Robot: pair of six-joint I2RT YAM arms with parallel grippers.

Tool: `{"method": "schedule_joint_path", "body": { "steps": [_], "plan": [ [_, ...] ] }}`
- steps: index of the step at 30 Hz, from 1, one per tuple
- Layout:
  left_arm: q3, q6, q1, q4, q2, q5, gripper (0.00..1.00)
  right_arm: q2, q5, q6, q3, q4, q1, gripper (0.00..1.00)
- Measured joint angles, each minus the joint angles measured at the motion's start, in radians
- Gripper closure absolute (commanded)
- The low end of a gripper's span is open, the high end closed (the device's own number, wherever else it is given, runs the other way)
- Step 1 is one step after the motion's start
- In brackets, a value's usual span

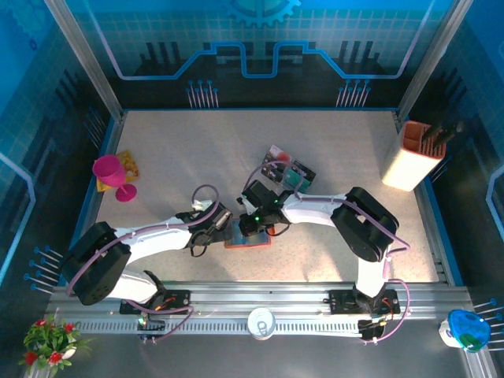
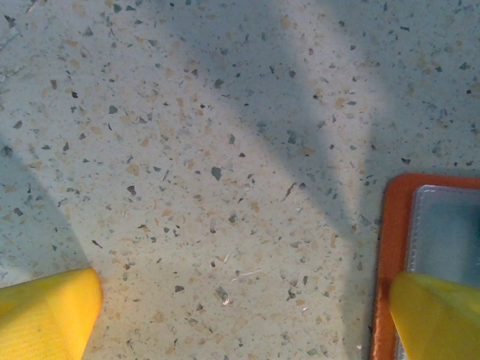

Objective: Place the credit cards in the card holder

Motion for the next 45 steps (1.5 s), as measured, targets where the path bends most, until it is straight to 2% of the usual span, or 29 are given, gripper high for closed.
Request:
{"method": "schedule_joint_path", "body": {
  "steps": [5,14,26,45],
  "plan": [
    [-0.001,0.0,0.0,-0.002,-0.012,0.003,0.01,-0.003,-0.001,-0.008,0.015,-0.019,0.006,0.95],
    [-0.023,-0.026,0.007,-0.033,-0.151,0.0,0.01,-0.106,0.038,-0.019,0.007,-0.047,-0.002,0.96],
    [-0.027,-0.045,0.019,-0.033,-0.034,-0.001,0.01,-0.061,0.065,-0.042,-0.001,-0.064,-0.003,0.98],
    [-0.004,-0.045,0.019,-0.047,0.006,-0.011,0.01,0.047,0.061,-0.06,0.077,-0.084,0.019,0.99]
  ]
}}
